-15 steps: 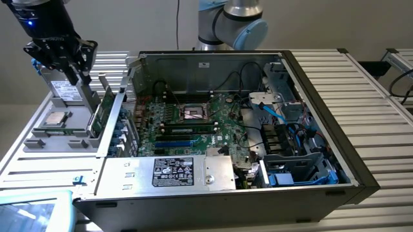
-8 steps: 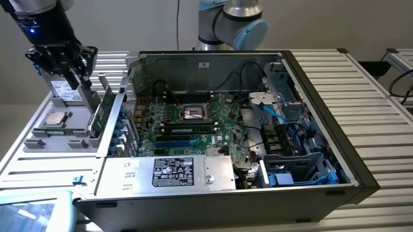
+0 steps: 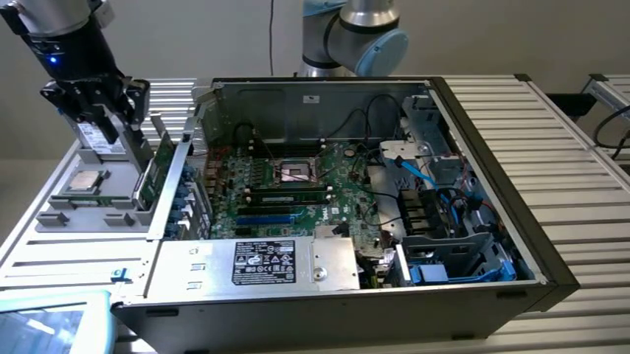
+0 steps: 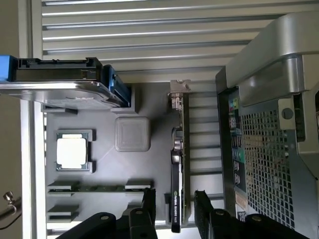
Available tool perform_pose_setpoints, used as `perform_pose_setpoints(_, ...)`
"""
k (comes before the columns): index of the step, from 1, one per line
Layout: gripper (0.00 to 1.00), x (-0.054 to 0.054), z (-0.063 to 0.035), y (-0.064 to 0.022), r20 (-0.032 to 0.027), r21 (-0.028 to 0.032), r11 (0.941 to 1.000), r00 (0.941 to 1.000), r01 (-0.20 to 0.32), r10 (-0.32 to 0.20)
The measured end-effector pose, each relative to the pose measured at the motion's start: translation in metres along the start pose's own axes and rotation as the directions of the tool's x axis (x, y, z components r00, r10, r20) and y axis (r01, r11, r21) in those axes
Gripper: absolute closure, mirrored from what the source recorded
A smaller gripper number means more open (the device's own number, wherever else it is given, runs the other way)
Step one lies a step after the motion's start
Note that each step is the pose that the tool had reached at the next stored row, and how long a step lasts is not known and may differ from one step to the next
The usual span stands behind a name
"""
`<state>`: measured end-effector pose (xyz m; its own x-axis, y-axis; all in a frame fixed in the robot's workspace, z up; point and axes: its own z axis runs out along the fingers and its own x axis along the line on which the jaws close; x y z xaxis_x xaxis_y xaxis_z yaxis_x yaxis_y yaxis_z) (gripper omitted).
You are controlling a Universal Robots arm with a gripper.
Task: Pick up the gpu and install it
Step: 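Pick up the gpu and move the gpu toward the slot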
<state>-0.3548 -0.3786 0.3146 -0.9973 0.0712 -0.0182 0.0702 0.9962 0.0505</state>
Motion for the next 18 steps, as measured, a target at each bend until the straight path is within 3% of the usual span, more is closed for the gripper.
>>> perform_pose_setpoints(18, 0.55, -0.009, 0.033, -0.0009, 0.0001, 0.0, 1.0, 1.0, 0.0, 0.0)
